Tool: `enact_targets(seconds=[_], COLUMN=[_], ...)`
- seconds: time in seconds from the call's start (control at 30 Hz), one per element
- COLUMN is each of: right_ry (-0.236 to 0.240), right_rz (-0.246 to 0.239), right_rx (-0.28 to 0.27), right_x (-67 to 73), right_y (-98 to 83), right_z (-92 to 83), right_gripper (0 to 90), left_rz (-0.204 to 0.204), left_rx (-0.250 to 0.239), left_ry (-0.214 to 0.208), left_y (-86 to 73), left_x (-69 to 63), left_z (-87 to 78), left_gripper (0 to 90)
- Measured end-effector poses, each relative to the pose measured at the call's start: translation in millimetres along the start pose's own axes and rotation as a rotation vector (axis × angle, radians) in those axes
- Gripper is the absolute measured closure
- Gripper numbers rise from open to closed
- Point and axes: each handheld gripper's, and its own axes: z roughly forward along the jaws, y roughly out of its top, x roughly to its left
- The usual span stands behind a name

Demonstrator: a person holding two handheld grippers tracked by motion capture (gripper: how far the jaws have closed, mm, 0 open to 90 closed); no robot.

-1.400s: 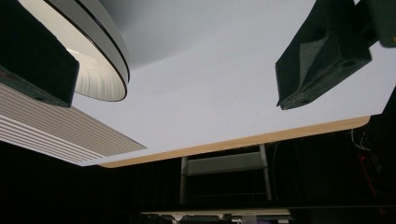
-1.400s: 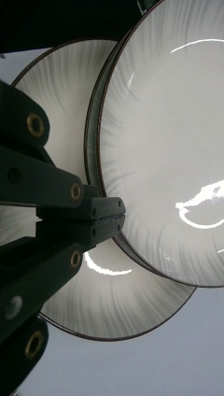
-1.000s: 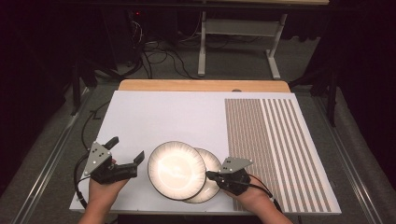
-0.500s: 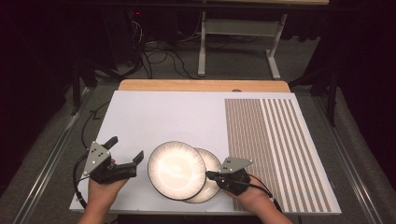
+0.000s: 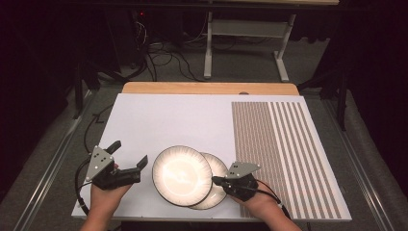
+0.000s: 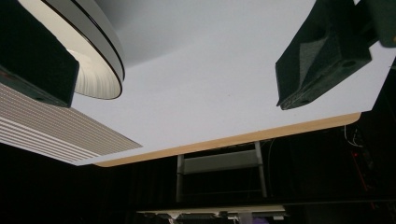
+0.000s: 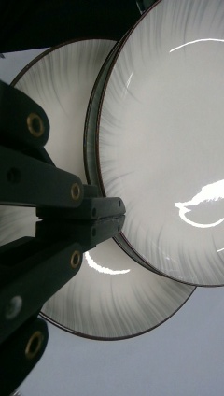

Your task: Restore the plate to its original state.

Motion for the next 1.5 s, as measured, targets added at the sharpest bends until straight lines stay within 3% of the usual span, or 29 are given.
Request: enact_targets(seconds=[0.23,1.5], right_ry=[-0.002,-0.014], right_rz=[0.017,0.013], right_rx=[0.001,0.001], right_x=[0.6,-2.3], right_y=[0.2,-1.7], right_z=[-0.2,-4.5], right_gripper=[90.0,90.0], left_rz=[0.000,0.003], left_rx=[-0.001,-0.002], left_ry=[0.004,0.007], left_y=[0.3,0.9], left_x=[1.0,2.1], left_z=[-0.8,-2.0], left_gripper=[0.2,0.5])
